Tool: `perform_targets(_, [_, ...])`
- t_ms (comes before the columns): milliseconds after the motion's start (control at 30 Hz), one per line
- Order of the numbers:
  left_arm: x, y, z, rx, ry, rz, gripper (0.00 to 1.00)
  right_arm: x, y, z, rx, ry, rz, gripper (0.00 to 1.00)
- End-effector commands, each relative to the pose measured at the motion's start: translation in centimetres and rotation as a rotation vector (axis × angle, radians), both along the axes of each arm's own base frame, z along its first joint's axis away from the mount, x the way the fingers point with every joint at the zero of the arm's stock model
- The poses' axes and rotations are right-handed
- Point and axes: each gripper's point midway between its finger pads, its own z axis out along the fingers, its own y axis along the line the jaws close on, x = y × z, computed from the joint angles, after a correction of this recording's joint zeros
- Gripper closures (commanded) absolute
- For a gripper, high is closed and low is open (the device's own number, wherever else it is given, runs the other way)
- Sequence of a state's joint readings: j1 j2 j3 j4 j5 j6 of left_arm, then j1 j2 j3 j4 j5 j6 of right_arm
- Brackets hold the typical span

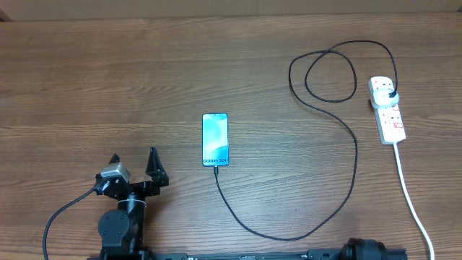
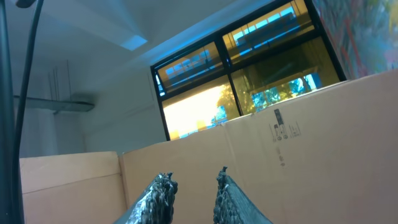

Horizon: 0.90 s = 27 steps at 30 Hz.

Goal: Plug charger to phone and switch on socket

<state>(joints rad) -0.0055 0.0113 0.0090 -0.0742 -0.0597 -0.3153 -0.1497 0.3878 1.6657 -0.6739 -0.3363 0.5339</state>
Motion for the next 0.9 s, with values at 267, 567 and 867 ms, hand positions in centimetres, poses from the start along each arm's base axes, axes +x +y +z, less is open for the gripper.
perform_targets(267, [-0.02, 0.05, 0.03, 0.004, -0.005, 0.0, 0.0, -0.67, -0.2, -0.12, -0.036, -0.017, 0.033, 0.75])
perform_targets(567, [-0.02, 0.06, 0.03, 0.004, -0.005, 0.0, 0.0, -0.68, -0.47, -0.09, -0.032, -0.019, 0.03, 0.75])
perform_targets(867, [-0.03, 0.21, 0.03, 0.004, -0.005, 0.007, 0.0, -0.76, -0.49, -0.07, -0.032, -0.02, 0.041, 0.75])
